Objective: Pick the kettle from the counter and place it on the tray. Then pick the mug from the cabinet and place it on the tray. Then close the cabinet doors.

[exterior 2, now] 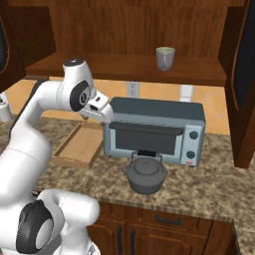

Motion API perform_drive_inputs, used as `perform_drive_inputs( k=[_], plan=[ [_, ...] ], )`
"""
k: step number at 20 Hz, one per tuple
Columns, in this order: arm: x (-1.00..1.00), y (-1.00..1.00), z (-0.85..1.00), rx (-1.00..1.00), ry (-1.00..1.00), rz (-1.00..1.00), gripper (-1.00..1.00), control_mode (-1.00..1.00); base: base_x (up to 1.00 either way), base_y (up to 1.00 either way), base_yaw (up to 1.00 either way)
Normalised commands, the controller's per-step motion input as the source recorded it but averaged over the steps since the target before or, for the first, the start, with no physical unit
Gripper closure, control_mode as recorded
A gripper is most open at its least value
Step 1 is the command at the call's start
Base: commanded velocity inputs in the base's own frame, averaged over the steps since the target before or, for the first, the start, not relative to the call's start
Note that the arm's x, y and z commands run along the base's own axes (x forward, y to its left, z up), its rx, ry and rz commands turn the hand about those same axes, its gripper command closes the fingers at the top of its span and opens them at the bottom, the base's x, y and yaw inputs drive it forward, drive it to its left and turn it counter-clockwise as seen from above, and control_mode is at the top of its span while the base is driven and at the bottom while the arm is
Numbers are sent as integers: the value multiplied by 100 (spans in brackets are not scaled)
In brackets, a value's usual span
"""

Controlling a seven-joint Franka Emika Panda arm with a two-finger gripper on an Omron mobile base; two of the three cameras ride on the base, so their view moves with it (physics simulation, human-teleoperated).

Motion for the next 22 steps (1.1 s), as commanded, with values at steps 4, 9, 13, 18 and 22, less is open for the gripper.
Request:
perform_drive_inputs(
  k=[4,9,13,18,22],
  plan=[
    [-10,-66,-32,0,0,-51,-100,-100,0,0,0],
    [0,-64,-10,0,6,-26,-100,-100,0,0,0],
    [3,-43,-1,3,3,-1,-100,-100,0,0,0],
    [1,-49,-4,1,3,-9,-100,-100,0,0,0],
    [3,-53,-18,3,3,-11,-100,-100,0,0,0]
  ],
)
